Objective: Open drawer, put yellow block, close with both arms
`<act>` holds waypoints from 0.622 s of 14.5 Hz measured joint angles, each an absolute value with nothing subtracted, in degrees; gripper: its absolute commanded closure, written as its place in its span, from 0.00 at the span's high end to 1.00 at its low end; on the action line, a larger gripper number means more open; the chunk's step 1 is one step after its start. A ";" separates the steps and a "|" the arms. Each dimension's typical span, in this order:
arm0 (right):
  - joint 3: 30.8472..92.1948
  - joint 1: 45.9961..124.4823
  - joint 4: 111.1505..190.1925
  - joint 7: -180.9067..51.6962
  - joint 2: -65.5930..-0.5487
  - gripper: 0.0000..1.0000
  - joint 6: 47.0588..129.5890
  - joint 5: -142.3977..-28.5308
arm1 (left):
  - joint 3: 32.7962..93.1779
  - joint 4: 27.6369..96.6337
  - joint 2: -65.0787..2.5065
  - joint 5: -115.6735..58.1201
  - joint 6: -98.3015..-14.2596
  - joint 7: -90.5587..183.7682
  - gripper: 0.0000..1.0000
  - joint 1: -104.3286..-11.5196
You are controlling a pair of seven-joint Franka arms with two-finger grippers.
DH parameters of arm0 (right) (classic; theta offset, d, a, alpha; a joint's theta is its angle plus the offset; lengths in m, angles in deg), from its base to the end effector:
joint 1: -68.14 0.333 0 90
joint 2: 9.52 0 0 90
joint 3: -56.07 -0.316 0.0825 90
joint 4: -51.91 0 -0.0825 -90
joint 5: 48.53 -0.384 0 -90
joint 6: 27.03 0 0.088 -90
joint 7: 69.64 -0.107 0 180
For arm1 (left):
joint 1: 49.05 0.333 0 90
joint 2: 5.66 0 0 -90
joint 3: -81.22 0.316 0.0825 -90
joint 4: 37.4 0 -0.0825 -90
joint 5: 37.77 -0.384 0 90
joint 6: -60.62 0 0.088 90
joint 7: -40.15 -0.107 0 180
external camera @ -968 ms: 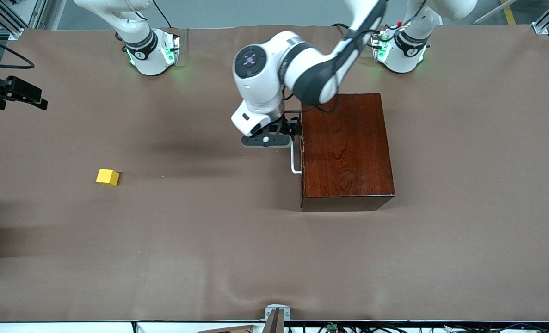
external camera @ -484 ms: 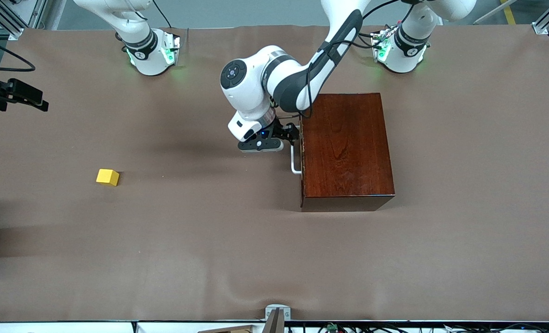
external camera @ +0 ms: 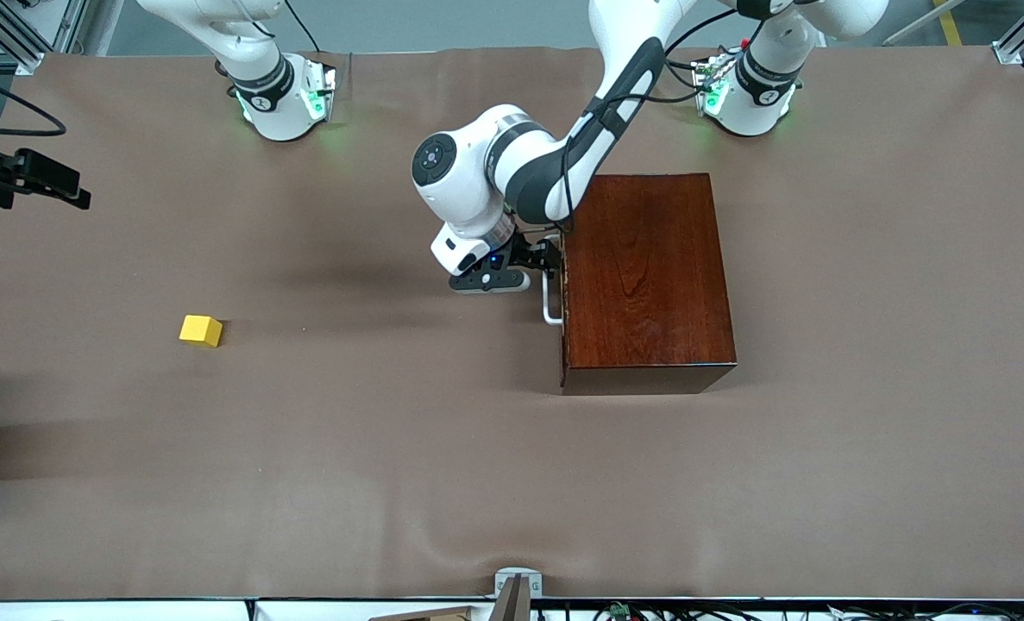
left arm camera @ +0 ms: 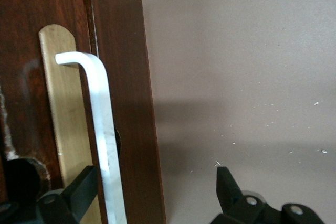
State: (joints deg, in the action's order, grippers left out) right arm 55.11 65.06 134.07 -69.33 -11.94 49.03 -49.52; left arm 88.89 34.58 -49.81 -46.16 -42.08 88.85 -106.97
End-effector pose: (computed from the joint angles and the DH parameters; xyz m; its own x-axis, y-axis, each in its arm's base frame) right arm 0.5411 -0.0181 0.6448 0.9886 -0.0269 -0.1480 -0.0300 -0.9994 -0.0187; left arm 0.4536 -0.5617 0.2881 0.9944 -0.1049 0.0142 -0.0948 -0.9422 -0.3213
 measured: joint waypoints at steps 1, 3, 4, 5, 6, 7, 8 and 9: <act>55.11 65.05 134.07 -69.33 -12.28 1.00 49.09 -49.52 | 88.89 34.58 -49.97 -46.16 -42.85 88.93 1.00 -106.98; 55.09 65.05 134.08 -69.28 -12.98 1.00 49.47 -49.52 | 88.90 34.58 -50.20 -46.22 -44.09 90.56 1.00 -107.05; 55.05 65.06 134.08 -69.27 -13.23 1.00 49.70 -49.52 | 88.90 34.58 -50.28 -46.37 -44.70 91.69 1.00 -107.15; 54.99 65.07 134.08 -69.26 -13.42 1.00 49.85 -49.52 | 88.93 34.58 -50.30 -46.53 -45.10 92.52 1.00 -107.29; 54.95 65.08 134.07 -69.26 -13.58 1.00 50.02 -49.52 | 88.93 34.58 -50.31 -46.53 -45.70 93.15 1.00 -107.40; 54.92 65.09 134.07 -69.26 -13.74 1.00 50.49 -49.52 | 88.93 34.58 -50.32 -46.53 -46.46 94.09 1.00 -107.53; 54.90 65.09 134.07 -69.26 -13.91 1.00 51.15 -49.52 | 88.86 34.58 -50.34 -46.53 -47.54 95.60 1.00 -107.66; 54.90 65.09 134.07 -69.26 -14.13 1.00 51.62 -49.51 | 88.65 34.58 -50.36 -46.53 -48.97 96.87 1.00 -107.77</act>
State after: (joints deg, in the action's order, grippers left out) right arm 54.90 65.09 134.07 -69.26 -14.13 51.62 -49.51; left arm 88.65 34.58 -50.36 -46.53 -48.97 96.87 -107.77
